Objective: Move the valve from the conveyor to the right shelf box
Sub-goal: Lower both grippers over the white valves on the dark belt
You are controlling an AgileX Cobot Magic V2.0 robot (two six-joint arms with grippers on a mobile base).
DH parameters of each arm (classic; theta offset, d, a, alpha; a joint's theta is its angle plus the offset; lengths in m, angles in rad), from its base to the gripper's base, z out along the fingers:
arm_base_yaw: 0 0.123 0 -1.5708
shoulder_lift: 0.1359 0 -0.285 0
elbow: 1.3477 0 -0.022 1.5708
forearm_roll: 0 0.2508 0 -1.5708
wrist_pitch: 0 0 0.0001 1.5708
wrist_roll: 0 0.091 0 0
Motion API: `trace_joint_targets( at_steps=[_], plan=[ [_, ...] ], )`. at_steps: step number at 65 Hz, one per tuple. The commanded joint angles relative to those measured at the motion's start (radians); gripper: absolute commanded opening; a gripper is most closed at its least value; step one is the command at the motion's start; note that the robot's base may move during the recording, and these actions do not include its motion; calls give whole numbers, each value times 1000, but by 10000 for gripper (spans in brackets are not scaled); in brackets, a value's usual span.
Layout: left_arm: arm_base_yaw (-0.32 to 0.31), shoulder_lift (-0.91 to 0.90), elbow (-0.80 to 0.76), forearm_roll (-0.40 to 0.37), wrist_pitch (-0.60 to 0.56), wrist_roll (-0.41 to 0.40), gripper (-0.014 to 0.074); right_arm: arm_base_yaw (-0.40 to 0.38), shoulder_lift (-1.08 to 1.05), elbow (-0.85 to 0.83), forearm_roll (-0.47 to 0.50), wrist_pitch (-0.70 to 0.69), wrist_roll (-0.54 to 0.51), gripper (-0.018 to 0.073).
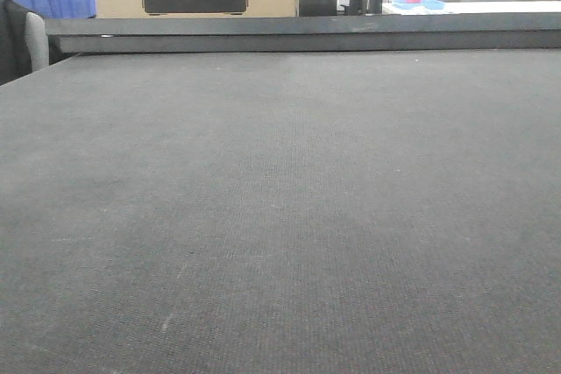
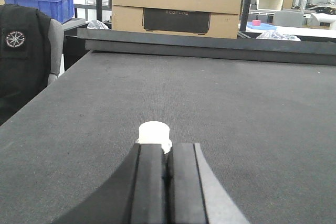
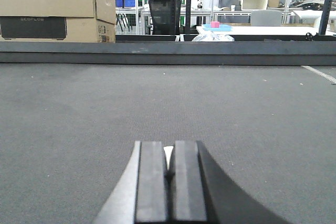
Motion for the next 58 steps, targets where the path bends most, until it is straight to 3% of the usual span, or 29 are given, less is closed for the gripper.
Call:
trace_joint_targets(
  at_steps=[1,58],
  plan=[
    [-2,-4,-3,0,-25,-6,-111,-5,-4,-1,-6,-12,-7,-162],
    [-2,-4,-3,16,-57,-3,-111,-5,-4,-1,-6,-21,-7,-162]
  ],
)
